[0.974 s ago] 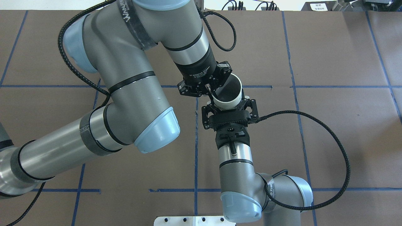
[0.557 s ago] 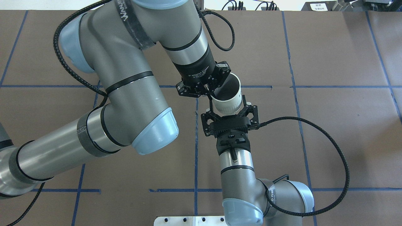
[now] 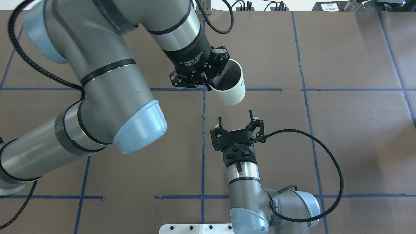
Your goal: Left arm hands cup to right arm to dump lemon
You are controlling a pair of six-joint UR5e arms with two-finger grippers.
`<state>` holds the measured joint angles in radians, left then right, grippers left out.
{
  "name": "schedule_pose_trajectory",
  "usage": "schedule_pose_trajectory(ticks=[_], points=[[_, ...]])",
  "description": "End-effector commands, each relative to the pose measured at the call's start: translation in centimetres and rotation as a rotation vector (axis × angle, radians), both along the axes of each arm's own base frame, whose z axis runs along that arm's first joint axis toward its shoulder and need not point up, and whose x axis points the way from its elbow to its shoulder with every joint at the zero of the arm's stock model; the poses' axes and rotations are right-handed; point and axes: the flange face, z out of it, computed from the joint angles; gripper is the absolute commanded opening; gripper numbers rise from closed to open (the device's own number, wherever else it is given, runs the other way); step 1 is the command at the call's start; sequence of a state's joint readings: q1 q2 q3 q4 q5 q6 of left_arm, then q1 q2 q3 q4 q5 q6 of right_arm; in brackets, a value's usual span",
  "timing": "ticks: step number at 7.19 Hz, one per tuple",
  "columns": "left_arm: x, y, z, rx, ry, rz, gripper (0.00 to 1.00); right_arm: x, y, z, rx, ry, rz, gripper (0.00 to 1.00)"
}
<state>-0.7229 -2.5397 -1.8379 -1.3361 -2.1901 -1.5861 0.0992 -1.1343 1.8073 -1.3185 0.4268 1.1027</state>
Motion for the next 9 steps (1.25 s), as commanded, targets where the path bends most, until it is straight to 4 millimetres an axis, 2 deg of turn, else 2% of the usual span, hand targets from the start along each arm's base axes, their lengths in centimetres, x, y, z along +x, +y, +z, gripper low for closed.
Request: schedule_pose_trajectory(ticks=[1,2,3,4,5,6,7,8,9], points=[[-5.1,0.9,7.2,0.068,-0.026,-0.005,0.0,1.4,-2.7,1.8,-0.073,0.003,-0.032,1.0],[-7.6,2.2,11.6,0.129,-0.054,0.025,0.0,3.5,-4.4,3.5,-0.133,0.004,-0.062,1.0],[-9.3,3.4,17.3,0.227,-0.114,0.073,0.0,6.6,-6.0,4.4,-0.207,-0.023,-0.11,1.0],[-11.4,4.6,24.4,0.318,-0.186,0.144,0.0,9.9,-7.6,5.3,-0.285,-0.051,-0.157,1.0],[-13.5,4.7,30.4,0.351,-0.252,0.19,0.0,12.6,-8.6,6.4,-0.343,-0.056,-0.184,1.0],[-17.7,4.2,37.1,0.404,-0.314,0.217,0.0,14.9,-9.1,7.6,-0.392,-0.06,-0.208,1.0],[-19.8,2.6,42.0,0.412,-0.342,0.217,0.0,17.5,-9.9,8.0,-0.455,-0.091,-0.249,1.0],[-21.1,1.1,47.3,0.381,-0.368,0.198,0.0,20.7,-10.5,8.5,-0.507,-0.113,-0.28,1.0],[-21.7,-0.1,50.7,0.345,-0.384,0.182,0.0,23.1,-11.0,8.6,-0.54,-0.134,-0.303,1.0]])
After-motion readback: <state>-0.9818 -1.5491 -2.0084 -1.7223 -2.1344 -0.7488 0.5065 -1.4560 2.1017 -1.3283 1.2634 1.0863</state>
